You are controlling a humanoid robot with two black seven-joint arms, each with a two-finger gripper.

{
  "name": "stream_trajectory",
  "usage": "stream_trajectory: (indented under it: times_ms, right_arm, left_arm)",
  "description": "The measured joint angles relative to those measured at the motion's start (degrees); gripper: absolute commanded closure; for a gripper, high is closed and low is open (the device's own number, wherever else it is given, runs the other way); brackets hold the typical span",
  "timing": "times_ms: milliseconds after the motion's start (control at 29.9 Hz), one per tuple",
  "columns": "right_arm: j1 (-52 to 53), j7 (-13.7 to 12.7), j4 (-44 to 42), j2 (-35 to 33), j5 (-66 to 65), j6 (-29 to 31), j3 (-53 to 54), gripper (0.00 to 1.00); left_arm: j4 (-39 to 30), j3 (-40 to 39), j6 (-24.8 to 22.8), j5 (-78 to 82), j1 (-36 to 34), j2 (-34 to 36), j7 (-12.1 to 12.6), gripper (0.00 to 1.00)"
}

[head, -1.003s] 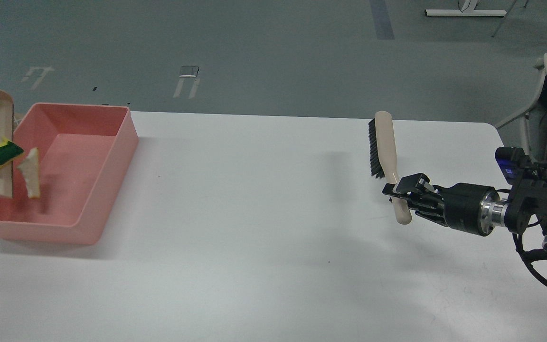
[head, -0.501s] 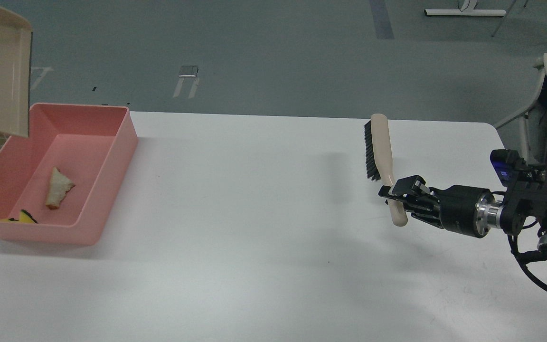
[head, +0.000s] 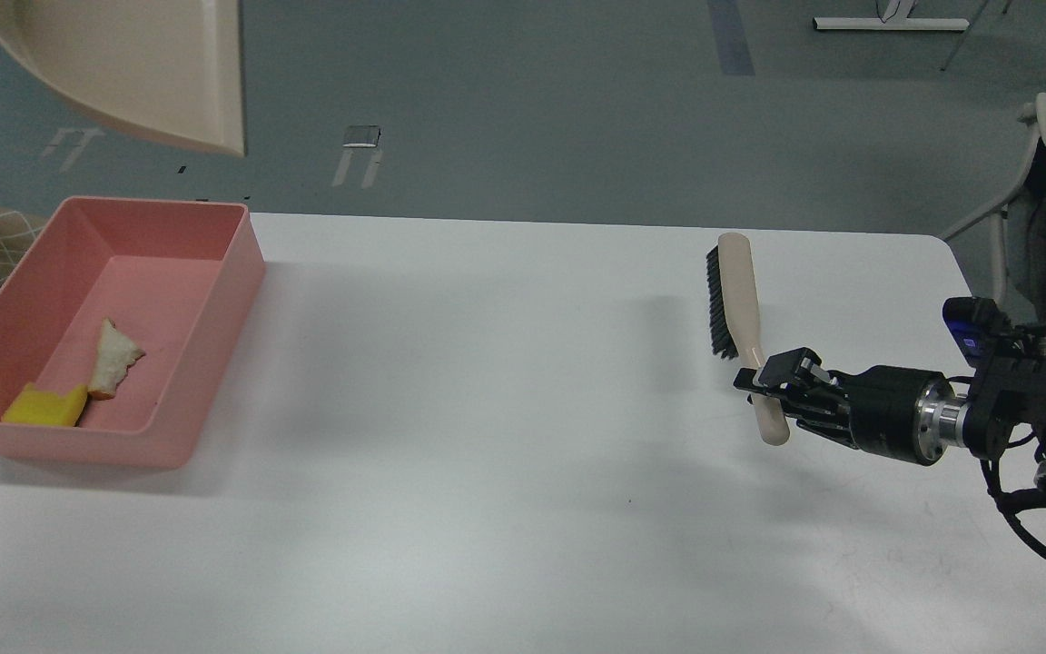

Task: Sweep and dump garbage into bin
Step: 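Bring the dustpan back and lower it onto the table with left gripper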

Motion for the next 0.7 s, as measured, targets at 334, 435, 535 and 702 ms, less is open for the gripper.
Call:
stream_trajectory:
  times_ms: [334,435,535,702]
  right_arm:
    - [-0.6,0.9,0.3,-1.0,-4.3,1.1,-0.1,0.98]
    - [-0.6,1.1,0.4,-1.8,-4.3,1.7,-0.1,0.98]
    - [-0.7,1.5,0.5,-2.0,-4.3,1.9,-0.1,0.98]
    - [-1.6,2.9,0.7,-2.4,-4.1,2.4,-0.2,0.98]
  left_arm:
    - [-0.2,11.6,0.4,0.9,-3.0,-24.4,6.7,1.0]
    - [1.1,16.1,2.9,2.4,-2.5,-27.5,5.9,1.0]
    - [3.2,19.5,4.9,5.2,-1.5,-29.7,3.8,1.0]
    - [8.1,25.2,9.7,10.2,0.1,-33.4,-1.0,1.0]
